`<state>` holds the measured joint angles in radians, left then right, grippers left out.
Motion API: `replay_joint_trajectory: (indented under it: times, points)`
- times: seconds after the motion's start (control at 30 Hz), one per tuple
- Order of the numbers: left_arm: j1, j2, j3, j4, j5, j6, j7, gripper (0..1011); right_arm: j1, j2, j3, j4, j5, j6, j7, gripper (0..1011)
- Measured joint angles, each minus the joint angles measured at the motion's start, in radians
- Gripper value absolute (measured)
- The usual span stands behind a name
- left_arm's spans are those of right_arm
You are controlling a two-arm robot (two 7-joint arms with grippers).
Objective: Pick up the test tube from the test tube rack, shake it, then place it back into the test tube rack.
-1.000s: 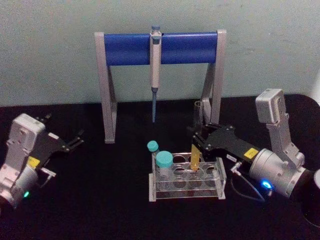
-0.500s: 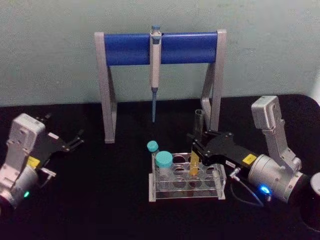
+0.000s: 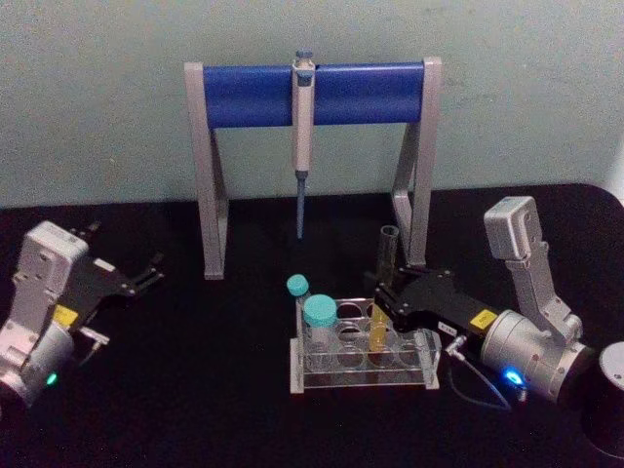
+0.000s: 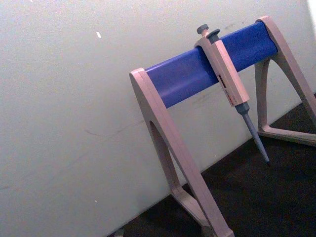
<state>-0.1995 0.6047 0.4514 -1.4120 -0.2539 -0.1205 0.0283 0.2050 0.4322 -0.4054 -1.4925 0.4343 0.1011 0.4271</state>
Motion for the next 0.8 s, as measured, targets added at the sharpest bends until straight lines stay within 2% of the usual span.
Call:
replay_joint_trajectory:
  times: [0.67, 0.8]
  points:
    - [0.0, 0.0, 0.0, 0.0, 0.0, 0.0, 0.0, 1010, 0.004, -0.001, -0.003, 0.003, -0.005, 0.009, 0.0, 239]
    - [0.0, 0.0, 0.0, 0.0, 0.0, 0.0, 0.0, 1009, 0.003, -0.001, -0.003, 0.003, -0.005, 0.009, -0.001, 367]
